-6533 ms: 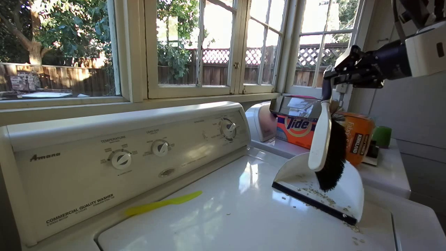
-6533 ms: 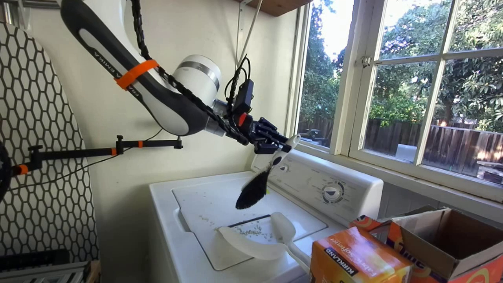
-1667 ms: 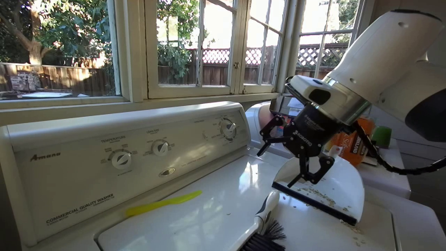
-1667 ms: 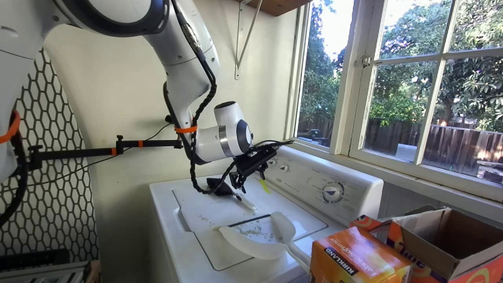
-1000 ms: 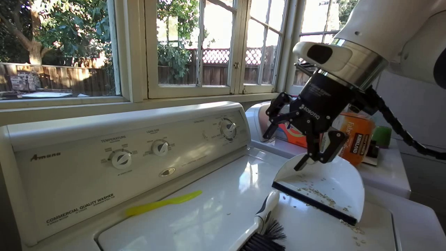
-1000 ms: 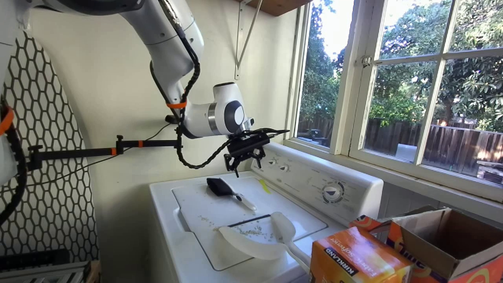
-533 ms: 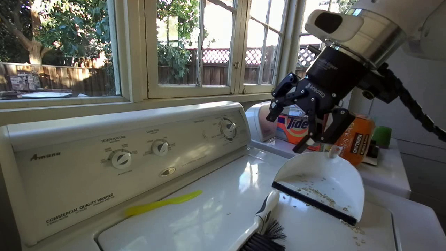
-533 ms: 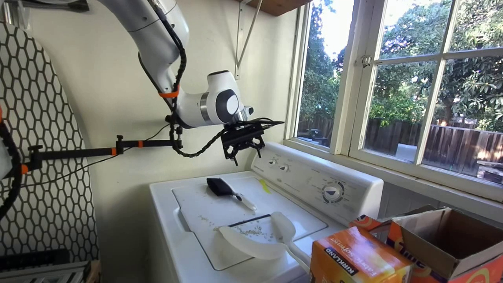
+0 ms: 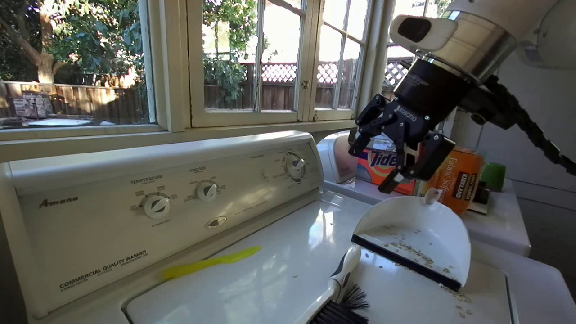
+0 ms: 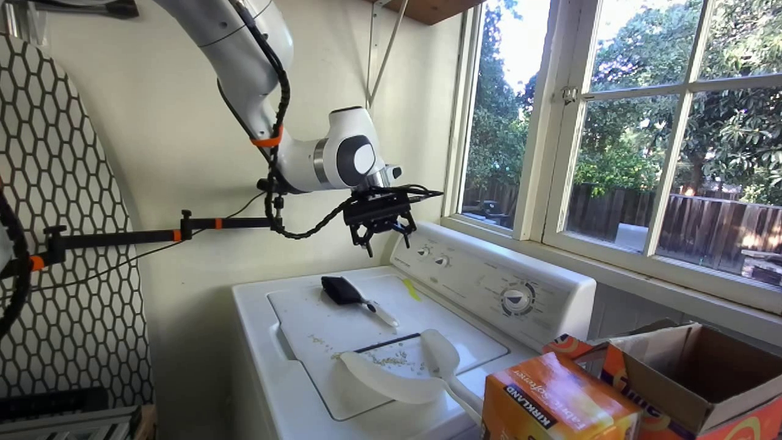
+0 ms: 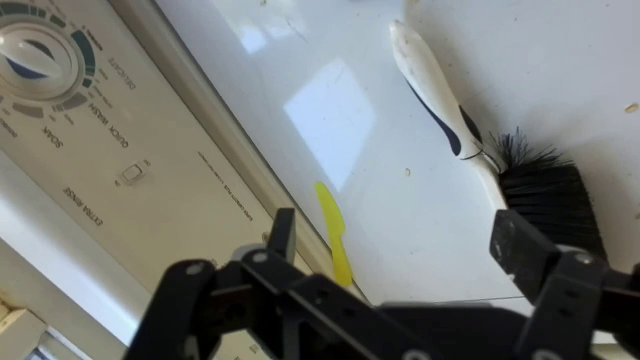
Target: Use the small broom to sweep the objects on the dustpan
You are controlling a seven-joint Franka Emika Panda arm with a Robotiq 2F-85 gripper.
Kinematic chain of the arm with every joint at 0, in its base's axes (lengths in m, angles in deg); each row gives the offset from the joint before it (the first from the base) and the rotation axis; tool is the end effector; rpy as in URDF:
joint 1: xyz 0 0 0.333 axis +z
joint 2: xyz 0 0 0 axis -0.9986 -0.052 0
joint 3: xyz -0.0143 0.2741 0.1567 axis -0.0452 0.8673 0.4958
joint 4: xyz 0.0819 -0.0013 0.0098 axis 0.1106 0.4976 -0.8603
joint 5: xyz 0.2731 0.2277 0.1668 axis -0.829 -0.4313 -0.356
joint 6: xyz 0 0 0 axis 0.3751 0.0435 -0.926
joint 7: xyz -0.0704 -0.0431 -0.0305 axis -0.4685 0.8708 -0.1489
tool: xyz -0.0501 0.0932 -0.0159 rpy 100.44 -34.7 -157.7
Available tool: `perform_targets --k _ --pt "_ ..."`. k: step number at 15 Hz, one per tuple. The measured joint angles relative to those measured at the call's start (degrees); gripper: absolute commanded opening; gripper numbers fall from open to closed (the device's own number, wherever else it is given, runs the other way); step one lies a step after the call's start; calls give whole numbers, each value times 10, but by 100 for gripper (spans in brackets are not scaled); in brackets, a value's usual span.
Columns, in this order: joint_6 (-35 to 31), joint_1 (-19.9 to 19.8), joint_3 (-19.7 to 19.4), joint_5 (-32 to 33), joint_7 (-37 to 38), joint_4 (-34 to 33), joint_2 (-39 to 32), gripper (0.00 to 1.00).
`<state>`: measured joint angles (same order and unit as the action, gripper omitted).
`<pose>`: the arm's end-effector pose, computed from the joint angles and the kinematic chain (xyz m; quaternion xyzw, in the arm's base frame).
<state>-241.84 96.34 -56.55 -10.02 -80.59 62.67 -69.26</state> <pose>0.4869 0.3472 0.3919 0.7679 0.5955 0.2292 0.0568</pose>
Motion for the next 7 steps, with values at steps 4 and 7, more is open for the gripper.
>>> perform_targets --k 4,7 --pt "47 31 -30 -39 65 -30 -1 100" --pt "55 45 -41 -54 95 -38 -1 100"
